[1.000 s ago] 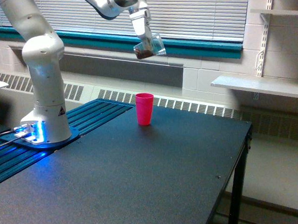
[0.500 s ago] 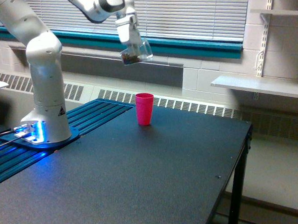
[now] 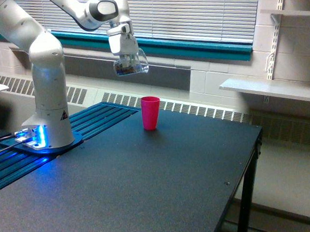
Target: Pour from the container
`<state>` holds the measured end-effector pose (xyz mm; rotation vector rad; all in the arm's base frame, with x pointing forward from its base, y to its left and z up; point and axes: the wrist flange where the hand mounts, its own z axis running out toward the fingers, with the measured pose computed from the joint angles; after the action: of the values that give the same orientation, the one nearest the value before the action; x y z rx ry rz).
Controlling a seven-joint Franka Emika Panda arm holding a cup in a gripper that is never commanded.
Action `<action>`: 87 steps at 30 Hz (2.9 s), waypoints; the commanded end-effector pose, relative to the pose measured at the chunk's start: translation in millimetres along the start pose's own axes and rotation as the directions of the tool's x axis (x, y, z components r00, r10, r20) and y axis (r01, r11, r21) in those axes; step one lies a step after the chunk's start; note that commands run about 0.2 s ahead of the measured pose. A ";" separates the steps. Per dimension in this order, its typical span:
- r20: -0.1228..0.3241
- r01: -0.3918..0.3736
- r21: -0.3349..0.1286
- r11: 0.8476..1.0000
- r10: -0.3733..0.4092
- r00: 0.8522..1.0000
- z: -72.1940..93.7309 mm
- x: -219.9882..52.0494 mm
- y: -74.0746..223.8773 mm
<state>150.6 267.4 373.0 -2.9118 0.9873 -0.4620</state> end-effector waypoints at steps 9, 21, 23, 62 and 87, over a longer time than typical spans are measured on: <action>0.046 -0.002 -0.002 1.000 0.002 0.999 26.2 14.2 2.8; 0.081 0.000 -0.017 1.000 0.002 0.997 44.2 2.5 -4.2; 0.087 -0.002 -0.022 1.000 0.004 0.996 47.1 -1.7 -3.6; 0.189 -0.076 -0.013 0.997 0.077 0.979 88.7 -35.2 4.7; 0.196 -0.015 -0.032 0.999 0.021 0.980 100.5 -12.2 -27.5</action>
<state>182.9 290.9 279.3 -2.8670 1.0516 -0.1545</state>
